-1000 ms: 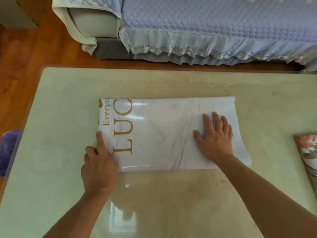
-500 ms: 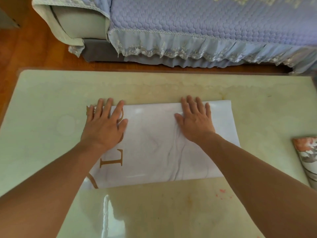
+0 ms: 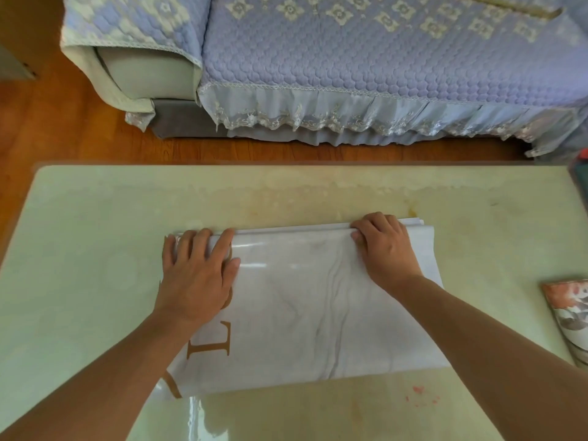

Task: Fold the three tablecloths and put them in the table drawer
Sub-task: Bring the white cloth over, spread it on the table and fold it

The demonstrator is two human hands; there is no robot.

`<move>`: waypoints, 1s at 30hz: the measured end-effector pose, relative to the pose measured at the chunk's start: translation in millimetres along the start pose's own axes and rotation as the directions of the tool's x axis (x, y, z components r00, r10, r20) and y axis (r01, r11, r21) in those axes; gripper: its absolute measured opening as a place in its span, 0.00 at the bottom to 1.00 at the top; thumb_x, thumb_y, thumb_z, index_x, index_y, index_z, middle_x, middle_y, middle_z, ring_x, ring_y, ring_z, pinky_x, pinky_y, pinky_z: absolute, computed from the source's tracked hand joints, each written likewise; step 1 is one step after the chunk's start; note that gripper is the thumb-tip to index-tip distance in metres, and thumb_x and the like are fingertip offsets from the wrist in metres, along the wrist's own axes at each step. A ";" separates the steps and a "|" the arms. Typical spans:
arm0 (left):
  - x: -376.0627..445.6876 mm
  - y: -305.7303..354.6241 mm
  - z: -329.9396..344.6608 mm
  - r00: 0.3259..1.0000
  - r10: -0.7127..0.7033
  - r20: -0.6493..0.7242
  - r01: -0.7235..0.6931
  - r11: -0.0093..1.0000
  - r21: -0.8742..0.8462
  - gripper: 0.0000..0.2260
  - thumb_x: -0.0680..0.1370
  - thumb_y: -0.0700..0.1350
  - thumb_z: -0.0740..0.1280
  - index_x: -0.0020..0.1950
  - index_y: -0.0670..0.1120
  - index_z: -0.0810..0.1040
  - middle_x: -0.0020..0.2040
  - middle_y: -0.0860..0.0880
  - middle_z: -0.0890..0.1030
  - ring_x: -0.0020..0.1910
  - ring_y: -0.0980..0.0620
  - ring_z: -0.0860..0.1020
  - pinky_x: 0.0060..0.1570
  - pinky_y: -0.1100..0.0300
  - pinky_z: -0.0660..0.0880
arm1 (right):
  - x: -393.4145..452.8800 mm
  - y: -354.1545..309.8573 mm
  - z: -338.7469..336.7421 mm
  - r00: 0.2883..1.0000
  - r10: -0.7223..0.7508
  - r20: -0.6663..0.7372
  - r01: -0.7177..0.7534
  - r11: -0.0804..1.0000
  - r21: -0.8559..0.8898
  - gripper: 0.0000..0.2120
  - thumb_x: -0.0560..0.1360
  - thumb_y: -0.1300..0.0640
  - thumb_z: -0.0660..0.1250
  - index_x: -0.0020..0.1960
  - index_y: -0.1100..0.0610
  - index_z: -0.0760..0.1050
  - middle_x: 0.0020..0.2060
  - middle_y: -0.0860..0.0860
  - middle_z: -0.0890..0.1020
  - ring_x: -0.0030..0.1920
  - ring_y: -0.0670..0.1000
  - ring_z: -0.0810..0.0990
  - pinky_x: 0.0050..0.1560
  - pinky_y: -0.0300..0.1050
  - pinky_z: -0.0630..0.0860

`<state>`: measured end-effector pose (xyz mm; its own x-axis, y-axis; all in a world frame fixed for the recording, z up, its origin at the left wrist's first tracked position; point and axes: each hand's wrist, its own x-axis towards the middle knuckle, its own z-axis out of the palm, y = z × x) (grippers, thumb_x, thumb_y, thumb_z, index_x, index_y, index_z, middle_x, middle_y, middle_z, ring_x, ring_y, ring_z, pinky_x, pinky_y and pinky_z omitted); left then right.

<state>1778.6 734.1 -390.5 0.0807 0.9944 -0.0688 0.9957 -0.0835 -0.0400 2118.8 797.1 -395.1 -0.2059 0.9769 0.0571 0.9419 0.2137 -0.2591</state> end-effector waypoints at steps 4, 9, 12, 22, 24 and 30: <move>17.4 -5.2 0.1 0.986 -0.093 -0.136 0.078 0.990 -0.116 0.18 0.83 0.52 0.53 0.59 0.48 0.80 0.53 0.46 0.77 0.52 0.41 0.74 0.59 0.42 0.65 | 14.6 1.8 -2.8 0.997 0.017 0.082 -0.014 0.999 -0.030 0.09 0.79 0.52 0.64 0.53 0.57 0.78 0.49 0.53 0.77 0.49 0.57 0.72 0.52 0.56 0.74; 30.2 -12.7 10.0 0.988 -0.119 -0.100 0.096 0.973 -0.209 0.08 0.83 0.50 0.63 0.54 0.47 0.78 0.49 0.45 0.77 0.50 0.41 0.73 0.57 0.43 0.65 | 19.5 -2.3 -21.6 0.964 0.086 0.251 -0.031 0.977 -0.213 0.16 0.80 0.43 0.61 0.55 0.56 0.75 0.49 0.53 0.76 0.51 0.56 0.73 0.54 0.53 0.75; 32.6 -11.7 9.4 0.984 -0.159 -0.082 0.131 0.951 -0.282 0.06 0.80 0.46 0.69 0.51 0.45 0.76 0.48 0.45 0.76 0.49 0.40 0.73 0.57 0.42 0.65 | 27.2 0.6 -32.9 0.920 0.172 0.353 -0.077 0.961 -0.267 0.23 0.80 0.36 0.51 0.53 0.53 0.74 0.48 0.51 0.76 0.53 0.55 0.73 0.58 0.54 0.73; 35.9 -14.3 5.6 0.984 -0.178 0.010 0.168 0.903 -0.396 0.06 0.83 0.44 0.61 0.52 0.46 0.77 0.49 0.49 0.73 0.52 0.44 0.71 0.59 0.46 0.61 | 32.1 22.0 -25.7 0.938 0.144 0.316 -0.071 0.970 -0.231 0.23 0.83 0.42 0.41 0.42 0.54 0.67 0.37 0.50 0.74 0.42 0.56 0.72 0.50 0.53 0.65; 36.8 -13.3 7.1 0.983 -0.181 0.003 0.170 0.918 -0.359 0.05 0.83 0.44 0.62 0.52 0.45 0.77 0.49 0.47 0.73 0.52 0.43 0.71 0.58 0.45 0.61 | 30.7 20.3 -15.5 0.962 0.143 0.235 -0.076 0.959 -0.275 0.21 0.84 0.43 0.44 0.42 0.54 0.66 0.38 0.51 0.76 0.43 0.57 0.73 0.50 0.53 0.65; 33.4 -18.3 15.3 0.981 -0.163 -0.110 0.143 0.975 -0.173 0.15 0.82 0.50 0.54 0.51 0.43 0.76 0.47 0.42 0.74 0.46 0.39 0.71 0.50 0.41 0.67 | 33.3 9.9 5.2 0.992 0.099 -0.080 -0.117 0.955 -0.273 0.18 0.84 0.48 0.54 0.41 0.57 0.69 0.39 0.55 0.74 0.42 0.58 0.69 0.51 0.55 0.65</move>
<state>1762.4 767.8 -407.4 -0.0781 0.9958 0.0484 0.9897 0.0716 0.1238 2119.8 831.8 -400.8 -0.0898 0.9901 0.1079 0.9960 0.0893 0.0093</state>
